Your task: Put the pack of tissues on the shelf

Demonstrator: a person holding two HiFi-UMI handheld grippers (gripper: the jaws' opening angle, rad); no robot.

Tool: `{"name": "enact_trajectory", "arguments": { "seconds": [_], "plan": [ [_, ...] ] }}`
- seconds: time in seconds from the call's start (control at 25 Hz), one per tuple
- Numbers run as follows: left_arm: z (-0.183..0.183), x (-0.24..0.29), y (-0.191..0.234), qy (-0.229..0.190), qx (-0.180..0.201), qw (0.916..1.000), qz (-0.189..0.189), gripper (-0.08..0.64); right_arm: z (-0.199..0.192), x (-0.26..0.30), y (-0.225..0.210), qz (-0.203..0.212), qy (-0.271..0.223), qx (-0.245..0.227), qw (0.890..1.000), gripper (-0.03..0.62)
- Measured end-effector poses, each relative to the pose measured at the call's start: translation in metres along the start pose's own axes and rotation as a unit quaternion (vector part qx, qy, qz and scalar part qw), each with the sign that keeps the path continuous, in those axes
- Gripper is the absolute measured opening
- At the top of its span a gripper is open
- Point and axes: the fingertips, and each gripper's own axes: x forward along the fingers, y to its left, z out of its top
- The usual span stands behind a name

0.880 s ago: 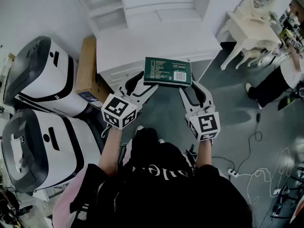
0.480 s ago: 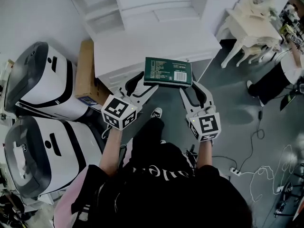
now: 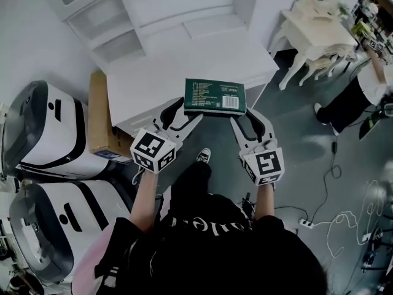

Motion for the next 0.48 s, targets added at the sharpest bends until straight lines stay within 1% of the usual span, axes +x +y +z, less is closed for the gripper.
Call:
{"name": "enact_trajectory", "arguments": {
  "seconds": [0.2, 0.48],
  "plan": [
    [-0.001, 0.039, 0.028, 0.011, 0.033, 0.9993, -0.013, 0.276, -0.006, 0.034, -0.029, -0.014, 0.009, 0.003, 1.0, 0.183],
    [0.018, 0.124, 0.112, 0.005, 0.014, 0.9991, -0.039, 0.276, 0.01, 0.125, -0.098, -0.037, 0.016, -0.003, 0.999, 0.183]
  ]
}}
